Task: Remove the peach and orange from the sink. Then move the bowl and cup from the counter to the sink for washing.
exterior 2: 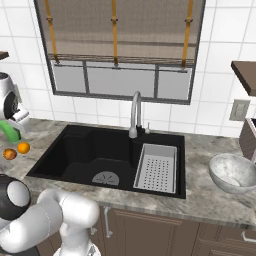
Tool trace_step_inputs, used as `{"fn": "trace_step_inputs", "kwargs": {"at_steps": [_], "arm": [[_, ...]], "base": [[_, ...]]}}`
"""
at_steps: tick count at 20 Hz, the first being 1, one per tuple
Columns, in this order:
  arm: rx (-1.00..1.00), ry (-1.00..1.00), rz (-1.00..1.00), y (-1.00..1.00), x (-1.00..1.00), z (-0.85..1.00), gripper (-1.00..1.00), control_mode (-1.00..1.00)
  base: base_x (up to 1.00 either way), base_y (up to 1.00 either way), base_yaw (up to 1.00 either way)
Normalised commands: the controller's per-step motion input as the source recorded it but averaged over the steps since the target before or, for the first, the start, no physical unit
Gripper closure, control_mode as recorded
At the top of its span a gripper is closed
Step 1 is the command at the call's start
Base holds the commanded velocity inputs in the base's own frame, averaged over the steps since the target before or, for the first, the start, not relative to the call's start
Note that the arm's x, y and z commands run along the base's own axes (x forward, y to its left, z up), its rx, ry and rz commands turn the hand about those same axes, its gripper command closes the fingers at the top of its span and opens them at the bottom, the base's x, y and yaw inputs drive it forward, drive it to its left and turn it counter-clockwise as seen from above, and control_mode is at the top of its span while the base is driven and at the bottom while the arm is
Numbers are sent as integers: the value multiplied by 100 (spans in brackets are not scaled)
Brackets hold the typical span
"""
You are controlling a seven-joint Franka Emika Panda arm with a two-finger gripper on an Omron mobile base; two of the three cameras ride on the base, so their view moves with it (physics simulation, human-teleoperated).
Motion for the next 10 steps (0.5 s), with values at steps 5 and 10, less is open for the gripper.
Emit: {"fn": "trace_step_inputs", "kwargs": {"at_steps": [5,10], "arm": [[6,-1,0,-48,0,9,100,-100],[6,-1,0,-48,0,5,100,-100]], "base": [[0,0,0],[0,0,0]]}}
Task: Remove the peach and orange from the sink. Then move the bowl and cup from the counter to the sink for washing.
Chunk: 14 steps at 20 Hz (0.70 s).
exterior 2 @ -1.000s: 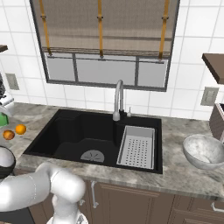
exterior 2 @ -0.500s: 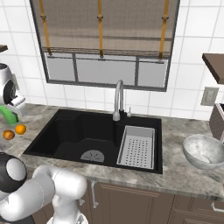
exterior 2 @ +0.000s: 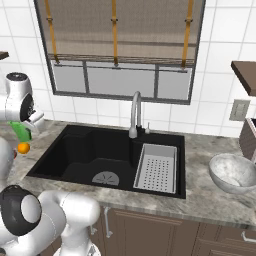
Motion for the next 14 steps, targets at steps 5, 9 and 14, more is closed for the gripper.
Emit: {"fn": "trace_step_inputs", "kwargs": {"at_steps": [5,9,14], "arm": [[3,0,0,-47,3,0,100,-100],[0,0,0,-43,7,0,100,-100],[0,0,0,-40,12,-3,100,-100]], "base": [[0,0,0],[0,0,0],[0,0,0]]}}
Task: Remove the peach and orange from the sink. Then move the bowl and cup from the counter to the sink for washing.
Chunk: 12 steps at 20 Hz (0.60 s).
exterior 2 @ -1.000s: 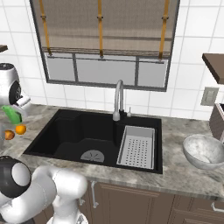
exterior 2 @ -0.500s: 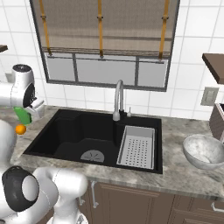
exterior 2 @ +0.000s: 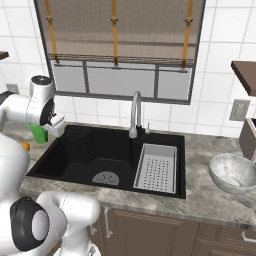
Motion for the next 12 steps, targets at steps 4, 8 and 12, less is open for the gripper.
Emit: {"fn": "trace_step_inputs", "kwargs": {"at_steps": [4,8,12], "arm": [[0,0,0,-31,15,-10,100,-100],[1,0,0,-24,15,-15,100,-100],[2,0,0,-20,13,-17,100,-100]], "base": [[0,0,0],[0,0,0],[0,0,0]]}}
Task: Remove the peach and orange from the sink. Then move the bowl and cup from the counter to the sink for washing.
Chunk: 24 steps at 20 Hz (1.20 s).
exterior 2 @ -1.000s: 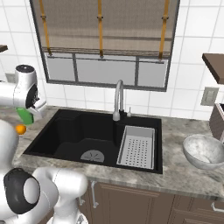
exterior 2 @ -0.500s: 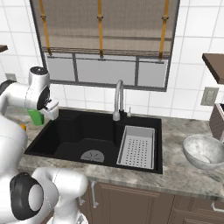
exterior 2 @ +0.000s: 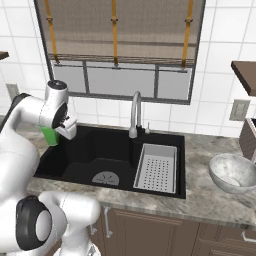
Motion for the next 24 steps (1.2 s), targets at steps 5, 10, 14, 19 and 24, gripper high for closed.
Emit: {"fn": "trace_step_inputs", "kwargs": {"at_steps": [5,10,14,19,24], "arm": [[5,0,0,-10,14,-23,100,-100],[7,0,0,-3,17,-27,100,-100],[4,0,0,-1,18,-30,100,-100],[1,0,0,0,19,-31,100,-100],[0,0,1,2,21,-33,100,-100]], "base": [[0,0,0],[0,0,0],[0,0,0],[0,0,0],[0,0,0]]}}
